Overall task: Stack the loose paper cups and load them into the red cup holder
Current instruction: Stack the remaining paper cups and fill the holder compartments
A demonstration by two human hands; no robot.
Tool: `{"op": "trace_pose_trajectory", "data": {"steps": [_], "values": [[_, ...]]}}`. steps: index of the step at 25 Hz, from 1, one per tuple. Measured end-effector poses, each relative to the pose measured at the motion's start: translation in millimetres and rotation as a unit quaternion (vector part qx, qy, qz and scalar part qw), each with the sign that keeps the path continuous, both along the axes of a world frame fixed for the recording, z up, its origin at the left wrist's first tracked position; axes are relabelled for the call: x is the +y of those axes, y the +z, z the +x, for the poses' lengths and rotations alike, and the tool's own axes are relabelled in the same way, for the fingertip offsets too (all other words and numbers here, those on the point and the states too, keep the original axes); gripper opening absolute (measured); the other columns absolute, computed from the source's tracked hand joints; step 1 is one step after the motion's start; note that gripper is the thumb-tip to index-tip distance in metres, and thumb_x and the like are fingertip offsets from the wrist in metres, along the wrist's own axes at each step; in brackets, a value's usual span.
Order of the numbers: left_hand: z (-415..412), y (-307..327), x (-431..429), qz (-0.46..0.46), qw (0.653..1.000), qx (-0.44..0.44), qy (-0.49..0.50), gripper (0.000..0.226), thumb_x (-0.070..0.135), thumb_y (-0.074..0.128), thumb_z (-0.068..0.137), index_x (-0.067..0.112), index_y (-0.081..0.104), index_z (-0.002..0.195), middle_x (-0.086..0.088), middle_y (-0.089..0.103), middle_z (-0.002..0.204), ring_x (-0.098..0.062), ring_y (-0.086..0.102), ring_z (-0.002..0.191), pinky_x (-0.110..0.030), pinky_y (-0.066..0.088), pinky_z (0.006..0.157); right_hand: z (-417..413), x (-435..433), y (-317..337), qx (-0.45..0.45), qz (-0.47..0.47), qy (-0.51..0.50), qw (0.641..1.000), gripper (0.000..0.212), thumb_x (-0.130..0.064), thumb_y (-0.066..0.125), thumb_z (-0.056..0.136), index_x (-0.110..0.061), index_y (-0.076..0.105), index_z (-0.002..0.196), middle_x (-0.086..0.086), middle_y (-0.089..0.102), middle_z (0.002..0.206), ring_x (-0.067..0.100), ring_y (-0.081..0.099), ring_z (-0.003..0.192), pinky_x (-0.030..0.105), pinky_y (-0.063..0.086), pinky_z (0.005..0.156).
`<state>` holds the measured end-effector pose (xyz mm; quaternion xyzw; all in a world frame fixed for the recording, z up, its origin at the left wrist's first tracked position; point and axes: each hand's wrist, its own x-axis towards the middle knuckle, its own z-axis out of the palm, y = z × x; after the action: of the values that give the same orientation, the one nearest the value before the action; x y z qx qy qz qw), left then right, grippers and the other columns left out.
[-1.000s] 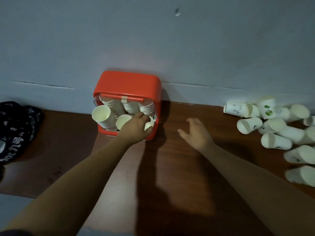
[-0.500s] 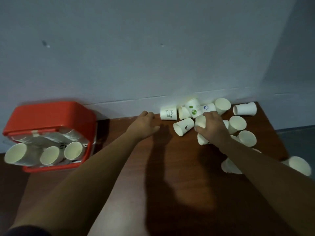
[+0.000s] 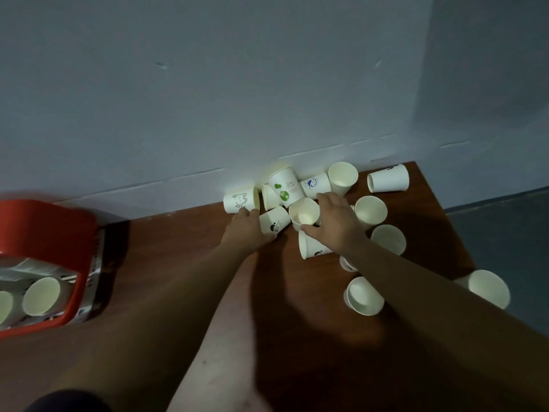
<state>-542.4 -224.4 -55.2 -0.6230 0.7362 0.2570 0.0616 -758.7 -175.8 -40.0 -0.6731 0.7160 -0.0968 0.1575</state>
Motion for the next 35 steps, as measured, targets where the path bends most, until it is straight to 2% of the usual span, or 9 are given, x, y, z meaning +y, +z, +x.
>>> {"op": "trace_pose_trajectory", "data": {"steps": [3, 10, 13, 15, 20, 23, 26, 31, 35], "values": [[-1.4, -14.7, -0.3, 0.003, 1.000, -0.003, 0.000, 0.071, 0.049, 0.072, 0.080, 0.009, 0.046, 0.132, -0.016, 0.046, 0.131, -0.035, 0.047, 0.122, -0.050, 0.046, 0.099, 10.1, -12.5, -14.9, -0.002, 0.017, 0.000, 1.000, 0.080, -0.057, 0.069, 0.078, -0.008, 0.042, 0.135, 0.011, 0.050, 0.134, 0.030, 0.047, 0.121, 0.041, 0.040, 0.103], [10.0, -22.4, 7.4, -0.003, 0.997, 0.070, 0.027, 0.066, 0.040, 0.073, 0.079, 0.014, 0.046, 0.133, -0.013, 0.048, 0.131, -0.034, 0.049, 0.122, -0.050, 0.048, 0.096, 25.0, -11.1, -31.8, -0.013, -0.028, 0.001, 1.000, 0.058, -0.034, 0.073, 0.074, -0.004, 0.051, 0.118, 0.014, 0.055, 0.111, 0.032, 0.054, 0.102, 0.044, 0.046, 0.090], [28.1, -6.5, 14.1, 0.006, 0.993, 0.093, 0.070, 0.066, 0.038, 0.073, 0.080, 0.012, 0.046, 0.134, -0.013, 0.042, 0.135, -0.034, 0.048, 0.123, -0.046, 0.045, 0.100, 36.9, -2.8, -21.8, -0.041, -0.023, 0.003, 0.999, 0.062, -0.038, 0.075, 0.073, -0.007, 0.051, 0.119, 0.011, 0.055, 0.112, 0.030, 0.055, 0.102, 0.044, 0.047, 0.089], [50.4, 11.0, 18.6, 0.009, 0.993, 0.090, 0.078, 0.063, 0.036, 0.072, 0.082, 0.011, 0.045, 0.133, -0.013, 0.041, 0.133, -0.032, 0.051, 0.119, -0.041, 0.045, 0.098, 51.7, 3.5, -7.4, -0.067, -0.014, 0.003, 0.998, 0.067, -0.041, 0.075, 0.075, -0.008, 0.048, 0.127, 0.010, 0.053, 0.119, 0.029, 0.053, 0.107, 0.043, 0.047, 0.092], [121.3, 64.6, 38.4, -0.040, 0.986, 0.118, 0.114, 0.062, 0.033, 0.075, 0.081, 0.007, 0.046, 0.129, -0.012, 0.044, 0.128, -0.030, 0.052, 0.114, -0.035, 0.043, 0.091, 107.8, 20.4, 37.8, -0.112, -0.017, 0.014, 0.993, 0.064, -0.043, 0.075, 0.076, -0.011, 0.051, 0.125, 0.006, 0.053, 0.119, 0.024, 0.052, 0.110, 0.036, 0.046, 0.090], [181.8, 101.0, 57.6, -0.074, 0.978, 0.142, 0.135, 0.063, 0.032, 0.078, 0.079, 0.005, 0.049, 0.127, -0.011, 0.047, 0.127, -0.026, 0.052, 0.115, -0.031, 0.042, 0.093, 162.3, 27.8, 69.6, -0.144, -0.018, 0.025, 0.989, 0.072, -0.041, 0.074, 0.076, -0.010, 0.046, 0.134, 0.007, 0.051, 0.127, 0.025, 0.050, 0.118, 0.037, 0.044, 0.095], [256.0, 129.9, 83.5, -0.105, 0.970, 0.143, 0.168, 0.058, 0.034, 0.078, 0.080, 0.007, 0.052, 0.124, -0.008, 0.049, 0.122, -0.023, 0.051, 0.111, -0.023, 0.036, 0.087, 228.9, 32.7, 96.5, -0.166, -0.018, 0.058, 0.984, 0.069, -0.039, 0.076, 0.074, -0.012, 0.048, 0.131, 0.006, 0.051, 0.126, 0.024, 0.050, 0.117, 0.029, 0.040, 0.089], [380.5, 155.4, 118.5, -0.126, 0.956, 0.125, 0.232, 0.065, 0.043, 0.075, 0.081, 0.024, 0.049, 0.137, -0.008, 0.050, 0.131, -0.026, 0.054, 0.114, -0.032, 0.041, 0.092, 342.1, 39.3, 120.1, -0.214, -0.003, 0.114, 0.970, 0.070, -0.037, 0.078, 0.072, -0.014, 0.048, 0.131, 0.003, 0.049, 0.126, 0.021, 0.049, 0.114, 0.027, 0.039, 0.086], [464.1, 152.2, 136.5, -0.137, 0.946, 0.090, 0.279, 0.070, 0.042, 0.076, 0.080, 0.023, 0.048, 0.141, -0.008, 0.048, 0.139, -0.029, 0.051, 0.123, -0.041, 0.043, 0.101, 422.1, 39.1, 113.6, -0.236, 0.014, 0.147, 0.960, 0.073, -0.039, 0.078, 0.066, -0.013, 0.051, 0.129, 0.005, 0.051, 0.125, 0.020, 0.048, 0.115, 0.024, 0.036, 0.089]]}}
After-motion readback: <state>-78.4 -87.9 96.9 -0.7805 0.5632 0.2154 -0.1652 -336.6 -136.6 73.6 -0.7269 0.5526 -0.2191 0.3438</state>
